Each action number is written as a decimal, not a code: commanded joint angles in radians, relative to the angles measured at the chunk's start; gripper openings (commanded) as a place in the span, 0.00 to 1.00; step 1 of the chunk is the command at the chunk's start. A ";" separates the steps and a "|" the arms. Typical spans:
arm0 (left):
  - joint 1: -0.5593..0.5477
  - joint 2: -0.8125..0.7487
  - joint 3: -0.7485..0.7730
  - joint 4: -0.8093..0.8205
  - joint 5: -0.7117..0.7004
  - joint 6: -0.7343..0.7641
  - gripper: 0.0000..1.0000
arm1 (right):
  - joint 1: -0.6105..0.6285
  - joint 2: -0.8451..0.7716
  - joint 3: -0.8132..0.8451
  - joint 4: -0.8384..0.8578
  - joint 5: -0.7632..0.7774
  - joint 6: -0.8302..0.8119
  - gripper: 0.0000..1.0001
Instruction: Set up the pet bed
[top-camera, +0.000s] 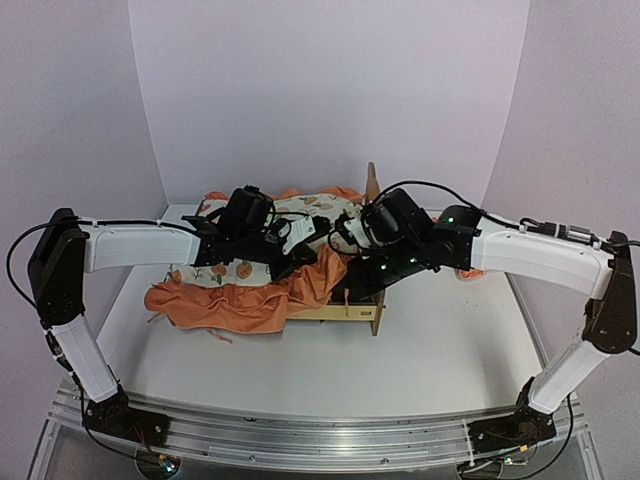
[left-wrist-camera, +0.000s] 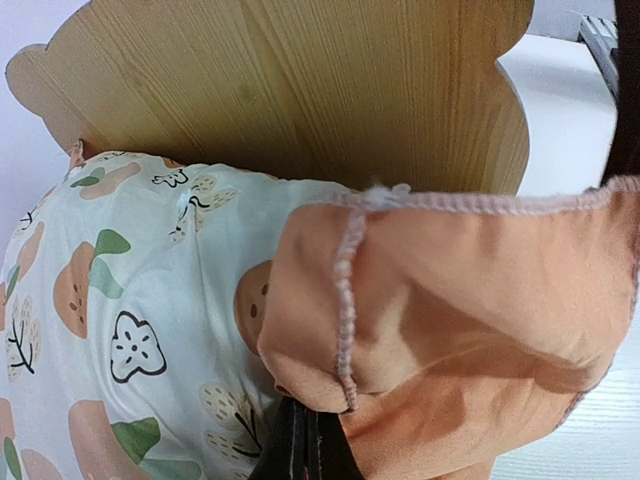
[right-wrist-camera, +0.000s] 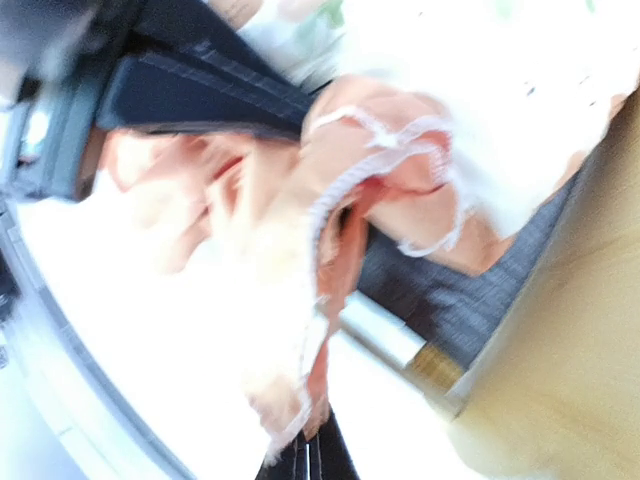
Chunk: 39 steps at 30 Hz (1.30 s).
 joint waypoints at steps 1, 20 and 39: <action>0.013 -0.031 -0.012 0.005 0.009 -0.018 0.00 | -0.001 -0.024 0.046 -0.130 -0.224 0.096 0.00; -0.080 0.088 0.046 -0.106 0.057 -0.064 0.02 | -0.001 -0.179 -0.265 -0.128 -0.059 0.237 0.35; -0.110 -0.017 0.070 -0.485 -0.034 0.150 0.66 | -0.002 -0.180 -0.388 0.053 -0.145 0.270 0.36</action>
